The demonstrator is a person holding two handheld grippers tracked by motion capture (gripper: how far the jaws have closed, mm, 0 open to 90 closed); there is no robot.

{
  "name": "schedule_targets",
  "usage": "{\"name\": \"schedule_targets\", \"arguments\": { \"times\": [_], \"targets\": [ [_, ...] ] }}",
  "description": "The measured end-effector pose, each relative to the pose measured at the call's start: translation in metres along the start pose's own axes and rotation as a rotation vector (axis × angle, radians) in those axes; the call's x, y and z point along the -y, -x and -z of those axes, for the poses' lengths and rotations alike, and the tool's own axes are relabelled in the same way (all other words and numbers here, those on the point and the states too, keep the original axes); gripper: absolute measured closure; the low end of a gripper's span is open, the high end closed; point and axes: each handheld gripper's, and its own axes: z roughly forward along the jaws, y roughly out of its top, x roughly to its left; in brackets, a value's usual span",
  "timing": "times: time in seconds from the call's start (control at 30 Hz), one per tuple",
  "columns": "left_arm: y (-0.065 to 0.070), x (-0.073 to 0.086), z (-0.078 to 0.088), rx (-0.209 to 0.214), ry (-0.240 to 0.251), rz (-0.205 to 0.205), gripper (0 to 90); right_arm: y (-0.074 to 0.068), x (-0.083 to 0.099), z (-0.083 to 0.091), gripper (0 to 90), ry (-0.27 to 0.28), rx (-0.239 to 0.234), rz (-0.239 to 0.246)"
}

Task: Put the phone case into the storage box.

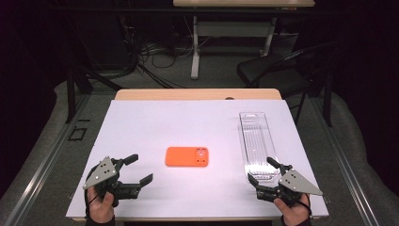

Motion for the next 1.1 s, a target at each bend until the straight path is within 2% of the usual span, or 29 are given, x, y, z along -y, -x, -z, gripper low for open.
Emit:
{"name": "schedule_targets", "arguments": {
  "times": [0.23,0.27,0.37,0.4,0.43,0.57,0.73,0.83,0.93,0.97,1.07,1.1],
  "targets": [
    [0.0,-0.001,-0.002,0.019,0.001,0.04,13.4,0.0,0.001,0.002,14.1,-0.011,0.01,0.003],
    [-0.001,-0.002,-0.002,0.023,-0.007,0.051,13.4,0.0,0.001,0.002,14.1,-0.011,0.01,0.003],
    [-0.004,-0.002,-0.006,0.017,-0.045,0.117,11.6,0.001,0.001,0.003,14.1,-0.008,0.016,0.004],
    [-0.004,-0.002,-0.006,0.017,-0.045,0.117,10.0,0.001,0.0,0.003,14.1,-0.007,0.017,0.003],
    [-0.005,-0.002,-0.008,-0.009,-0.071,0.138,9.3,0.001,0.001,0.003,14.1,-0.009,0.014,0.001],
    [-0.005,-0.001,-0.01,-0.015,-0.102,0.157,9.3,0.0,0.001,0.001,14.1,-0.011,0.011,0.007],
    [-0.004,-0.001,-0.013,-0.025,-0.118,0.167,9.3,-0.001,0.001,0.001,14.1,-0.021,0.013,0.014],
    [-0.002,-0.002,-0.014,-0.024,-0.126,0.159,9.3,-0.001,0.001,0.002,14.1,-0.023,0.013,0.011],
    [-0.001,-0.005,-0.018,-0.037,-0.135,0.131,10.2,0.0,0.001,0.002,14.1,-0.023,0.015,0.009],
    [-0.001,-0.006,-0.019,-0.043,-0.142,0.132,12.3,0.0,0.001,0.002,14.1,-0.024,0.014,0.006],
    [-0.002,-0.011,-0.023,-0.026,-0.143,0.154,18.7,-0.001,0.001,0.001,14.1,-0.023,0.014,0.005],
    [-0.001,-0.013,-0.026,-0.016,-0.15,0.158,24.3,-0.001,0.002,0.001,14.1,-0.024,0.014,0.006]
  ]
}}
